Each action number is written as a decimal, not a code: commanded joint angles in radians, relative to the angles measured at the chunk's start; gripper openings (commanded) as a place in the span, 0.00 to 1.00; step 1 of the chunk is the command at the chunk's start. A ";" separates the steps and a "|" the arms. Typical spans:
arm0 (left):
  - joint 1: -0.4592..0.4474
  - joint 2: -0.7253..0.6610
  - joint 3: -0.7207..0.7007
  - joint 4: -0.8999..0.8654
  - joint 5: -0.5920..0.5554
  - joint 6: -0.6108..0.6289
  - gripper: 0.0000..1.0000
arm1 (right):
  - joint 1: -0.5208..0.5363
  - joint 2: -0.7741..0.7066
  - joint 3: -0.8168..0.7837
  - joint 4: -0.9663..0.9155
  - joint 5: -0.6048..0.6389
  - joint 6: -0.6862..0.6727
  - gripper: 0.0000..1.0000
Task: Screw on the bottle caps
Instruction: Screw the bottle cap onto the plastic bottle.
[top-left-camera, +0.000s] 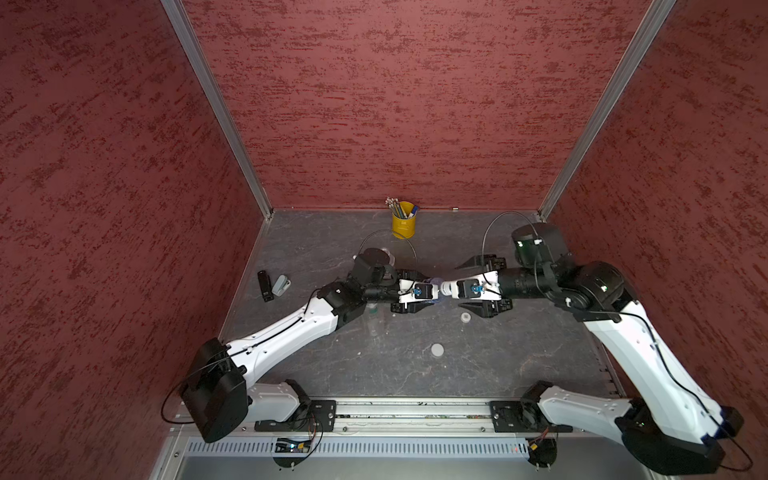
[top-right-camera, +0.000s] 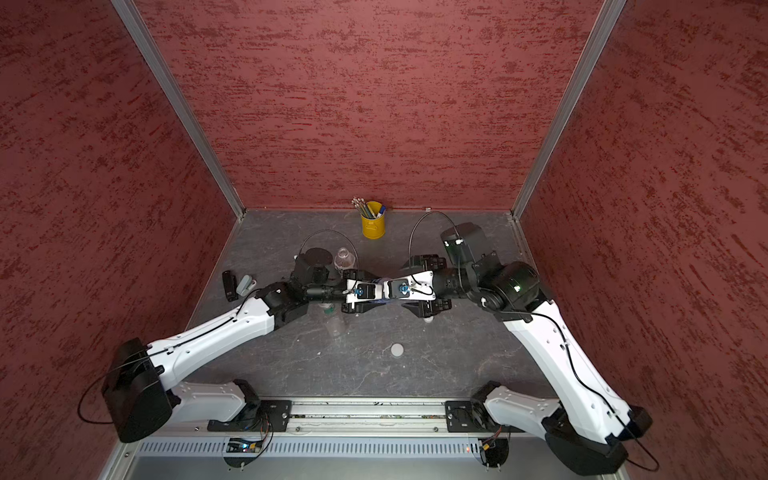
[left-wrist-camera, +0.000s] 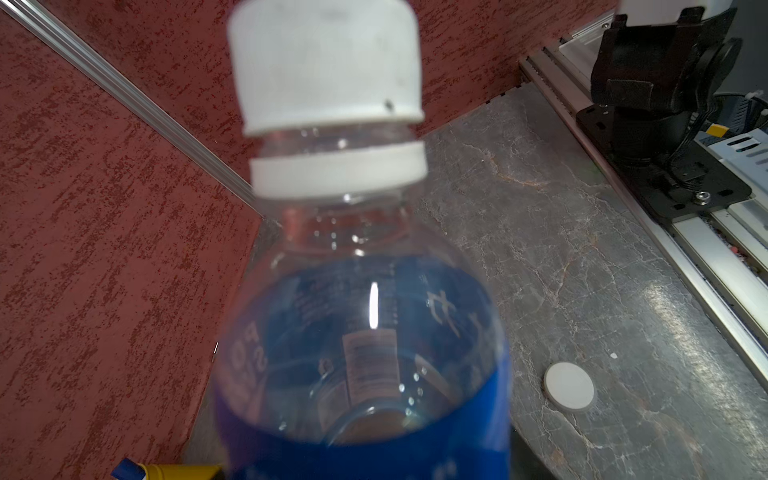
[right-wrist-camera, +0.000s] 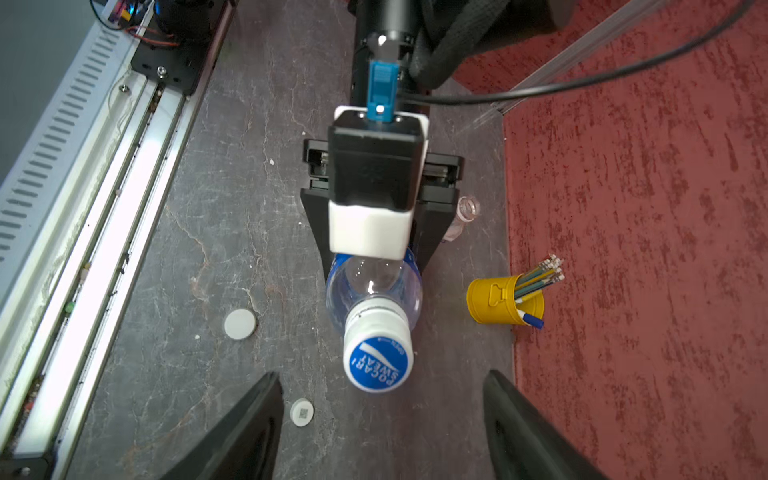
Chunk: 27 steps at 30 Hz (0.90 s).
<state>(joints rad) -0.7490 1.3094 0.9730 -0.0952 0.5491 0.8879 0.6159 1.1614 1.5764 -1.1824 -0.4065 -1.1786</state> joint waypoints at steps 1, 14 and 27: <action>0.005 0.008 0.032 -0.008 0.025 -0.011 0.52 | 0.022 0.012 0.011 -0.007 0.029 -0.057 0.70; 0.006 0.016 0.043 -0.014 0.040 -0.006 0.52 | 0.042 0.056 -0.010 -0.006 0.070 -0.067 0.42; -0.058 0.011 -0.043 0.268 -0.267 0.041 0.53 | 0.046 0.098 -0.064 0.173 0.258 1.112 0.15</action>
<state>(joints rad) -0.7666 1.3239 0.9459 -0.0235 0.3851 0.8986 0.6518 1.2583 1.5524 -1.1255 -0.2523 -0.6151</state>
